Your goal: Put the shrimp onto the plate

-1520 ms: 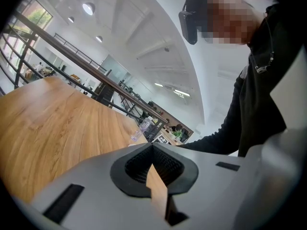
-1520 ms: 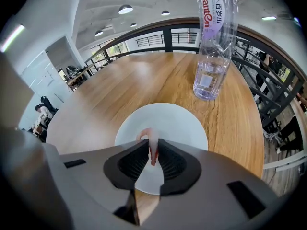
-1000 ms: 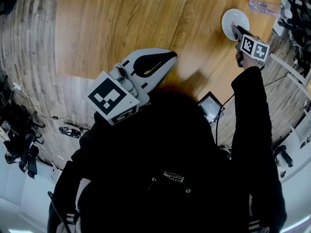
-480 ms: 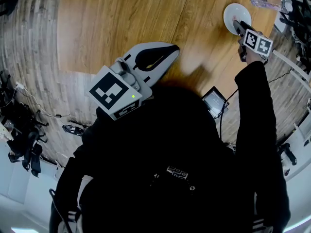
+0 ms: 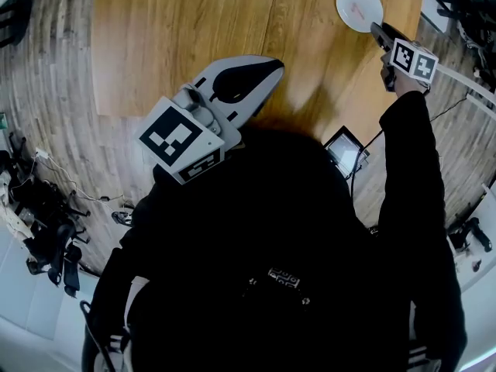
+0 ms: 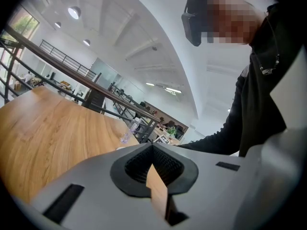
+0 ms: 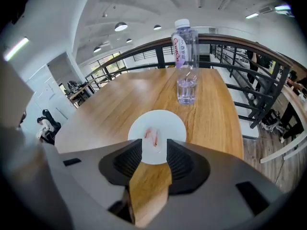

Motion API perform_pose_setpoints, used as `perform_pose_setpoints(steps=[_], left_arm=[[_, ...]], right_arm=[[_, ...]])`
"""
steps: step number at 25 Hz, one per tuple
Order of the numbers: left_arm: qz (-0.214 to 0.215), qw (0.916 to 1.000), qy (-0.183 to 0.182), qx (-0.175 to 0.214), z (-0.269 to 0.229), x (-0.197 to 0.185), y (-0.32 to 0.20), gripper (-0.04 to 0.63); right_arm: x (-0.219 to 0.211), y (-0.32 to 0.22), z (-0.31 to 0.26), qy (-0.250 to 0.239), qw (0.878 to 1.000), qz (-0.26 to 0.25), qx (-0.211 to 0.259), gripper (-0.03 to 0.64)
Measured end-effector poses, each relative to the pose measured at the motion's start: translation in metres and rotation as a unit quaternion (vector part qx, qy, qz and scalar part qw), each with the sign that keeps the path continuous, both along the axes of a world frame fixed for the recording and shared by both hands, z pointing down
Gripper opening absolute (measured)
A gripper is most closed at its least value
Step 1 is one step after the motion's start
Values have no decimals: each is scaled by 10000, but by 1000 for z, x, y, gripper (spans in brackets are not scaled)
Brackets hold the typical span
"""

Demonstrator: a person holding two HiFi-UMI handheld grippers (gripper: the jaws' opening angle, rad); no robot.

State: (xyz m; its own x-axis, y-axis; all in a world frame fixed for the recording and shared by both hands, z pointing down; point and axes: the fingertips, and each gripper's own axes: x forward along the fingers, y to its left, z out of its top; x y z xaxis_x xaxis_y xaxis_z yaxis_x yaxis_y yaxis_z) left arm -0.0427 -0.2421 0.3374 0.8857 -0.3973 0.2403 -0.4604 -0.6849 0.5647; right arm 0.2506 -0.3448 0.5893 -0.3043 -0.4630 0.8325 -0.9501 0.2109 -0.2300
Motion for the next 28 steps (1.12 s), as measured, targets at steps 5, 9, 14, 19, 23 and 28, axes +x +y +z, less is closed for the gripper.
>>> perform_pose_setpoints(steps=[5, 9, 14, 19, 23, 28], left_arm=[[220, 9995, -100, 189, -5, 25, 32, 3], [405, 9980, -234, 415, -20, 37, 39, 3], [657, 9954, -353, 597, -33, 63, 57, 3], [829, 9938, -462, 579, -33, 94, 73, 3], [841, 9939, -320, 643, -47, 106, 86, 3], [732, 9882, -121, 1337, -82, 147, 89, 3]], right_arm=[[28, 49, -15, -89, 9997, 181, 132, 153], [26, 77, -40, -413, 9988, 246, 80, 74], [9, 120, -75, -746, 9965, -243, 278, 25], [3, 155, -106, -1041, 9919, -538, 484, 20], [-14, 166, -159, -1523, 9819, -472, 1019, 20], [-11, 174, -257, -1999, 9520, -651, 2224, 20]])
